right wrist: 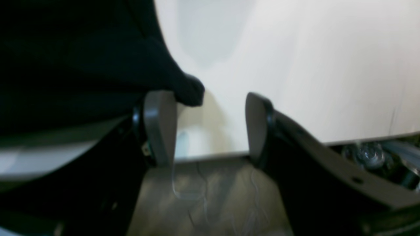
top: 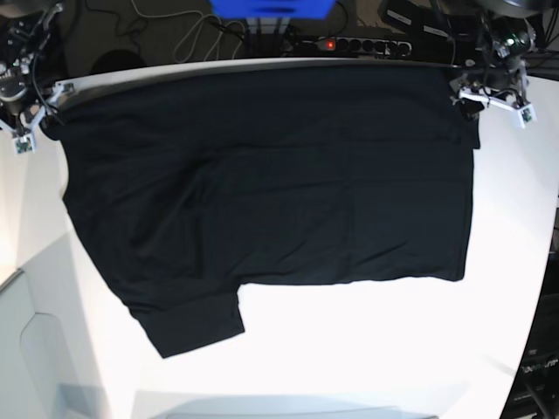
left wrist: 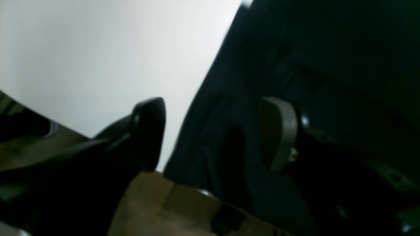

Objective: Fold the T-shirt properly
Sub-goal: 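Open both grippers and move them down the shirt's sides to grasp, then lift the shirt's sides with both grippers and fold toward the robot, then open both grippers and release the folded shirt edge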

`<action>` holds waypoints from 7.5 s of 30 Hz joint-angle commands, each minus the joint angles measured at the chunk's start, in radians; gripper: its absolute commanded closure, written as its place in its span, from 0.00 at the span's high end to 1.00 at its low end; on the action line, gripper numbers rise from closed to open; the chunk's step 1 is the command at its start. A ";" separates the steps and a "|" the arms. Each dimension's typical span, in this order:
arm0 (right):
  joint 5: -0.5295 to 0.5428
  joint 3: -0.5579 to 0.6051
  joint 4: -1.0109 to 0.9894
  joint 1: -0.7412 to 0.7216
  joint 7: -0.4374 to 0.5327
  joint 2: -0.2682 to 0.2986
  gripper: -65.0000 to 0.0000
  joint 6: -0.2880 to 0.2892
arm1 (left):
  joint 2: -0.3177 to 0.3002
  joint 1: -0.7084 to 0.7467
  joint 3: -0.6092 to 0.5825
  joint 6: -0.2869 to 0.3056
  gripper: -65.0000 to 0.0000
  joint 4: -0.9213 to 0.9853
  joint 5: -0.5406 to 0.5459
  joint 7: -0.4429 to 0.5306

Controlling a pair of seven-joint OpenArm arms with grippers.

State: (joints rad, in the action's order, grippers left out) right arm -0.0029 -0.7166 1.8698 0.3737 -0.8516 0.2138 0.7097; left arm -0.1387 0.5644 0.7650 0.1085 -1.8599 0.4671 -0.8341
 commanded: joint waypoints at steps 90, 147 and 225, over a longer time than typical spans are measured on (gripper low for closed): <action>-0.145 0.401 -1.518 -0.973 0.849 0.075 0.14 -0.243 | -0.203 -1.068 -0.591 -0.003 0.67 1.273 -0.235 0.660; -0.052 0.275 -0.523 -0.474 0.848 -0.024 0.00 -0.236 | -0.134 -0.660 -0.382 -0.003 0.00 0.535 -0.232 0.487; -0.053 0.256 -0.249 -0.275 0.642 -0.072 0.39 -0.235 | 0.007 -0.389 -0.212 -0.010 0.47 0.254 -0.232 0.373</action>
State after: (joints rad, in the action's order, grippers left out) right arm -0.0704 -0.4610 1.6051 0.1081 -0.2264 0.1322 0.4736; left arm -0.1188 0.1852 0.5488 0.1043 -1.5909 0.2321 -0.4831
